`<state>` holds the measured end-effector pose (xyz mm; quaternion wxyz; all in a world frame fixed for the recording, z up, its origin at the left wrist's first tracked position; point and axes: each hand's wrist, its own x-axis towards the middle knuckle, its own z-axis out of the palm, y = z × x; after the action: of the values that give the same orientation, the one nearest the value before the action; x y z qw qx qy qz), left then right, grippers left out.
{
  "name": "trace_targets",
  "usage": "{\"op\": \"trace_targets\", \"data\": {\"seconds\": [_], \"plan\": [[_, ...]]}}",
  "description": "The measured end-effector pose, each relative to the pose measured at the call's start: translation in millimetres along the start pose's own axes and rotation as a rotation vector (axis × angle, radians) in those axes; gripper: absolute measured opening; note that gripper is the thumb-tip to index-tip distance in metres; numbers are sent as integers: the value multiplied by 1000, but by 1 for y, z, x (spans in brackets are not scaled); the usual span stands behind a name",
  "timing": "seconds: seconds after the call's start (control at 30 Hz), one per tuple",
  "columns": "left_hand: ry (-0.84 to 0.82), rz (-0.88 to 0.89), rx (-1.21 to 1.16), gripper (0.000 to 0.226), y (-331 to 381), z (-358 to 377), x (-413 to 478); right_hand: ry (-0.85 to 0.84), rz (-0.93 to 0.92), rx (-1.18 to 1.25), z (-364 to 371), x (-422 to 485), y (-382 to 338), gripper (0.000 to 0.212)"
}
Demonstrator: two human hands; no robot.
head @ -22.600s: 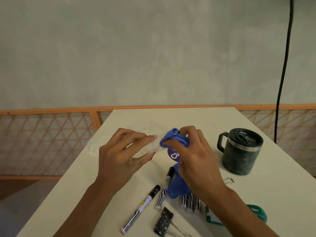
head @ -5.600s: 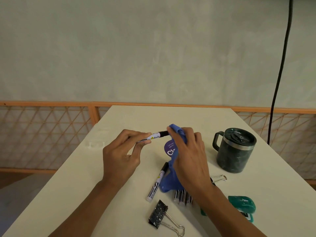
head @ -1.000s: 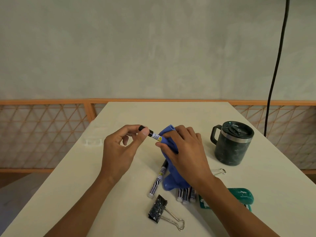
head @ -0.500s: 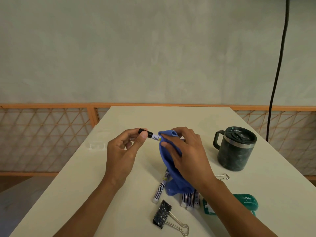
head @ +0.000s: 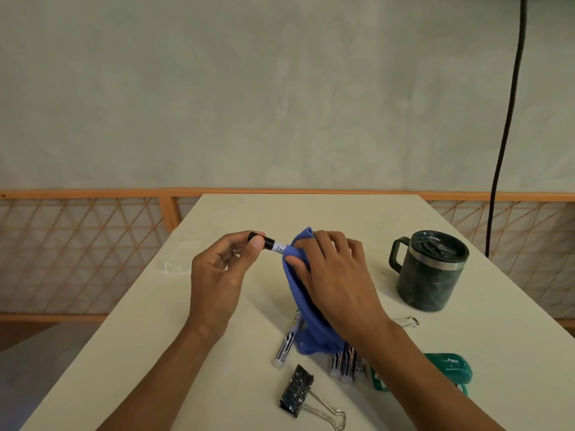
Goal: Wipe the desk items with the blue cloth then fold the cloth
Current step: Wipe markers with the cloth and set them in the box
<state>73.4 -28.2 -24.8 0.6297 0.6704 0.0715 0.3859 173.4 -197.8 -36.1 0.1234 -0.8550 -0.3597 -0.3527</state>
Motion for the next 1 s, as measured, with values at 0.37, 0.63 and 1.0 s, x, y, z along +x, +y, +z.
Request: {"op": "trace_targets", "data": {"seconds": [0.37, 0.63, 1.0], "plan": [[40, 33, -63, 19, -2, -5, 7, -120, -23, 348, -4, -4, 26, 45], [39, -29, -155, 35, -12, -10, 14, -263, 134, 706, -17, -2, 27, 39], [7, -136, -194, 31, -26, -17, 19, -98, 110, 879, -13, -6, 30, 18]]}}
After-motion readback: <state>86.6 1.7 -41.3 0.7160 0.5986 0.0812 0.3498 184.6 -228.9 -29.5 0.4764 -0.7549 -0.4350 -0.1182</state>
